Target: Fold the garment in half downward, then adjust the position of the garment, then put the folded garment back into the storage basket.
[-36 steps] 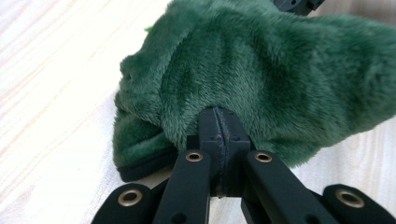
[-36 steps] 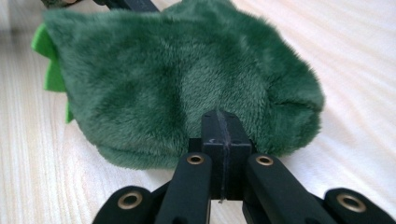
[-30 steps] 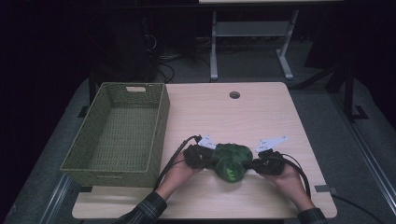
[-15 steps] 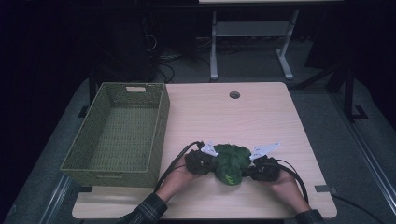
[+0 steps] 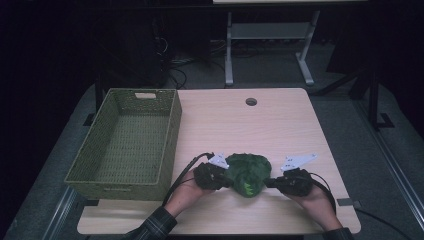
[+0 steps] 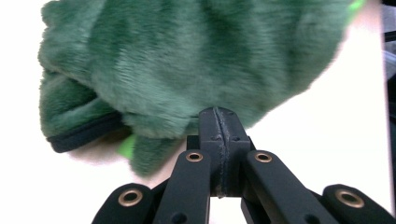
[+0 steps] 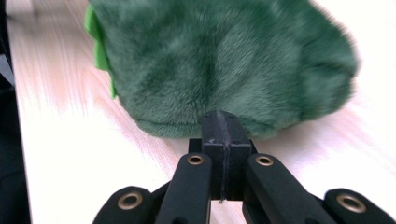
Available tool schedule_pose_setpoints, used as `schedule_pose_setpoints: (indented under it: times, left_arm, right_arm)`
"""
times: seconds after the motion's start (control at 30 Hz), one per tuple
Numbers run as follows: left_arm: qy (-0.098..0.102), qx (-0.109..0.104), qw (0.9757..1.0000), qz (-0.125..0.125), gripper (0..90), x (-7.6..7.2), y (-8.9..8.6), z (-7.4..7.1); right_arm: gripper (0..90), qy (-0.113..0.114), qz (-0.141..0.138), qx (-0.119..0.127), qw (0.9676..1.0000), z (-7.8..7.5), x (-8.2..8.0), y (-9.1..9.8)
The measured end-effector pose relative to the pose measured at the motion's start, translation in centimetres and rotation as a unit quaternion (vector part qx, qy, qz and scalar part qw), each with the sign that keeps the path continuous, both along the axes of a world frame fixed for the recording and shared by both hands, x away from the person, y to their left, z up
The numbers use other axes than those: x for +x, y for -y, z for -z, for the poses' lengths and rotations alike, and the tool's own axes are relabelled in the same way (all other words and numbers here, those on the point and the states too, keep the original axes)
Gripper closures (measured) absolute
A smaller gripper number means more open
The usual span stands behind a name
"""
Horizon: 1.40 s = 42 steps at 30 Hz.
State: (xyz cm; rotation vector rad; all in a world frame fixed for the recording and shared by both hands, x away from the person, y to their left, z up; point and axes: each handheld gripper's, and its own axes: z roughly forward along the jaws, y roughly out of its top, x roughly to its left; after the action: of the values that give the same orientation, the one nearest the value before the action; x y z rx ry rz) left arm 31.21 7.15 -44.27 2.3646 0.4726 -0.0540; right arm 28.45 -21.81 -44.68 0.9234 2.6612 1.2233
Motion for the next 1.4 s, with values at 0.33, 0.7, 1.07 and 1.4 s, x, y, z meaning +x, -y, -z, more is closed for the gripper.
schedule_pose_setpoints:
  times: [0.33,0.7,1.07,1.4]
  left_arm:
    - [-0.005,-0.023,0.9993,0.029,89.0,-2.4,0.8,-1.4]
    - [-0.006,-0.026,0.9978,0.061,88.4,-3.4,2.6,-1.1]
    - [-0.016,-0.028,0.9977,0.059,89.3,-2.7,4.3,0.5]
    - [-0.008,-0.001,0.9989,0.046,89.6,-1.8,4.2,1.3]
  right_arm:
    - [90.0,0.044,0.026,0.028,0.9983,-2.8,1.5,1.5]
    - [90.0,0.050,0.041,0.049,0.9967,-3.3,6.4,0.1]
    - [90.0,0.031,0.036,0.035,0.9983,-1.0,10.3,-2.5]
    - [90.0,0.000,0.025,0.015,0.9996,0.8,10.4,-2.7]
